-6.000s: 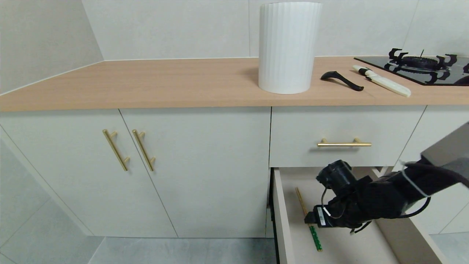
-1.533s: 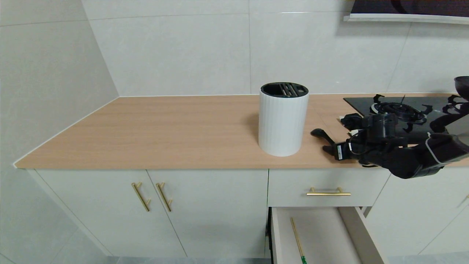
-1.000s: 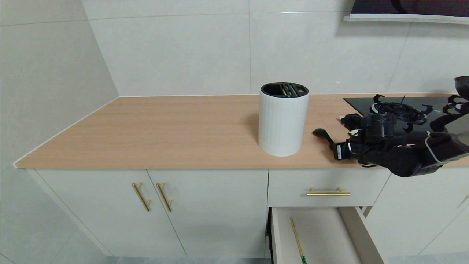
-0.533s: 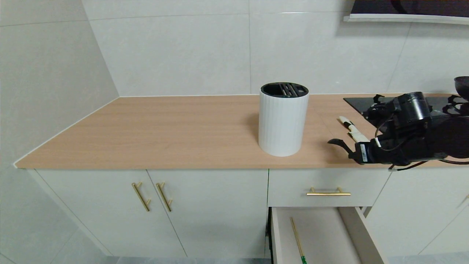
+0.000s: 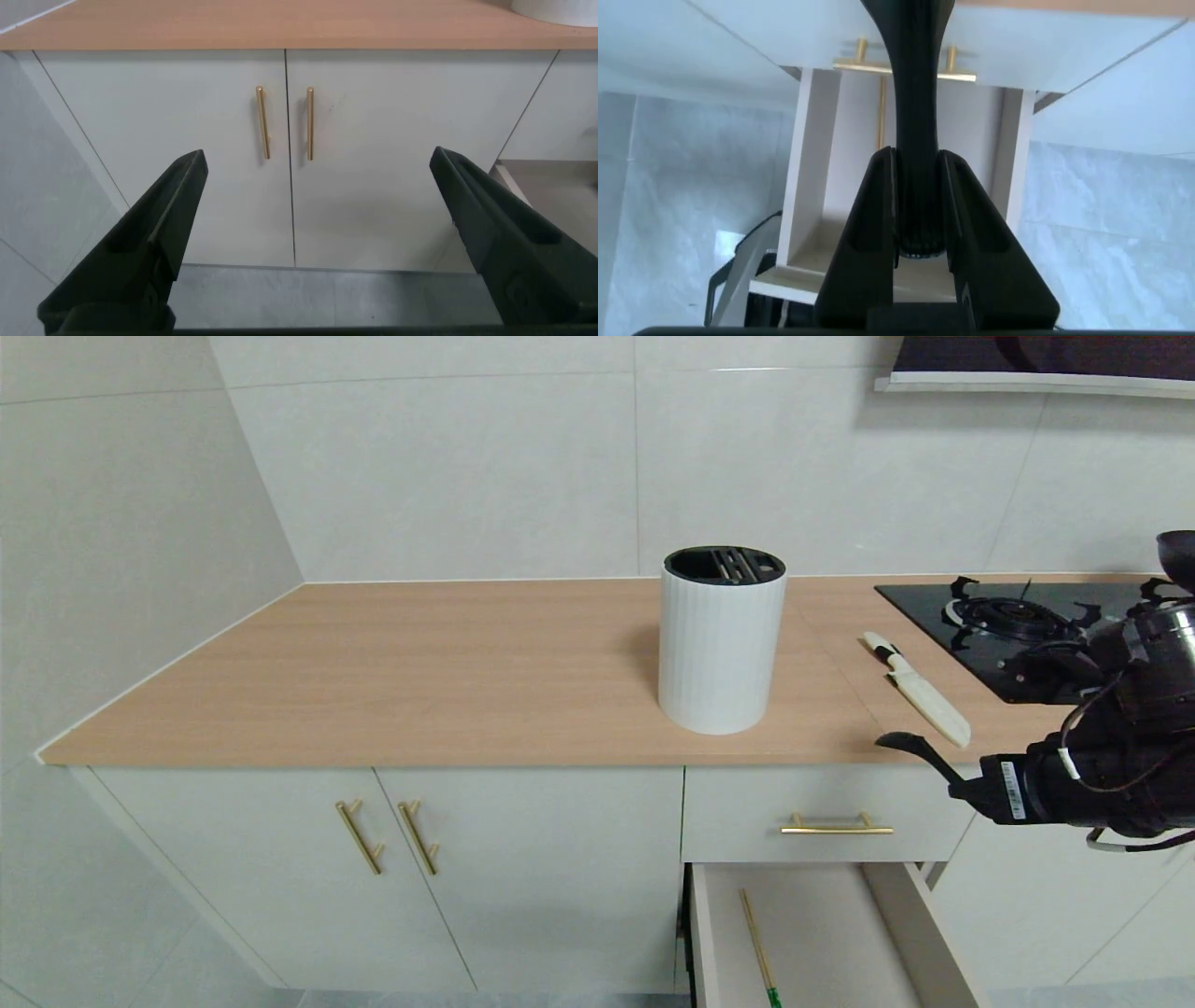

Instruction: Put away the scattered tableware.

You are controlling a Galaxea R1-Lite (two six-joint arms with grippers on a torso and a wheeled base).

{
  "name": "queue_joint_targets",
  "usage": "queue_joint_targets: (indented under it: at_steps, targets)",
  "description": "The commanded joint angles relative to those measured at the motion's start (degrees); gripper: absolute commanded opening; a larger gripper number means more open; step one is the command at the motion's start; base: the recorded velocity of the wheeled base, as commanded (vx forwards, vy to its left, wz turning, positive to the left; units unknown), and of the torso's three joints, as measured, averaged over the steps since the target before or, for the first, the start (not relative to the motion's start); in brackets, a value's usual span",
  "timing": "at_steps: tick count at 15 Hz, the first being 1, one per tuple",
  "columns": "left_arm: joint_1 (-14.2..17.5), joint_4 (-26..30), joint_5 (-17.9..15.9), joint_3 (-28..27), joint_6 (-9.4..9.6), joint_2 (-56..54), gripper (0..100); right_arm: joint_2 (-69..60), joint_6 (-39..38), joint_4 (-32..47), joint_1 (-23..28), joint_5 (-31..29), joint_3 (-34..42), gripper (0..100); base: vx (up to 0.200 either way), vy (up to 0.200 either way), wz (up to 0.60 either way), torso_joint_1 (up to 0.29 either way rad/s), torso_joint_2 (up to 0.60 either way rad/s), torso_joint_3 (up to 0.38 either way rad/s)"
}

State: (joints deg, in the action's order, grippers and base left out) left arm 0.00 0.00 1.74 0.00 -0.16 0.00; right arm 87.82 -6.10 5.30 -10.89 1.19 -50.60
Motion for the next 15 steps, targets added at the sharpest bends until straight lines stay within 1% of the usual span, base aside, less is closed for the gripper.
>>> queue_joint_targets:
  at_steps: [1,5,9,11,15]
  targets:
    - [0.00,0.00,0.01,0.00,-0.02,0.09,100,-0.63,0.12,-1.79,-0.10,0.12,2.26,0,0.000,0.000,0.00,0.000,0.00,0.000]
    - [0.00,0.00,0.01,0.00,-0.02,0.00,100,1.65,0.47,-6.53,-0.10,-0.05,5.34,0,0.000,0.000,0.00,0.000,0.00,0.000]
    - [0.00,0.00,0.01,0.00,-0.02,0.00,100,2.18,0.56,-6.71,-0.19,-0.58,6.04,0,0.000,0.000,0.00,-0.005,0.01,0.014]
    - [0.00,0.00,0.01,0.00,-0.02,0.00,100,2.27,0.65,-6.62,-0.28,-0.67,6.22,0,0.000,0.000,0.00,-0.144,0.32,0.176]
    - [0.00,0.00,0.01,0.00,-0.02,0.00,100,2.71,0.65,-6.62,-0.72,-0.67,6.57,0,0.000,0.000,0.00,-0.190,0.47,0.264]
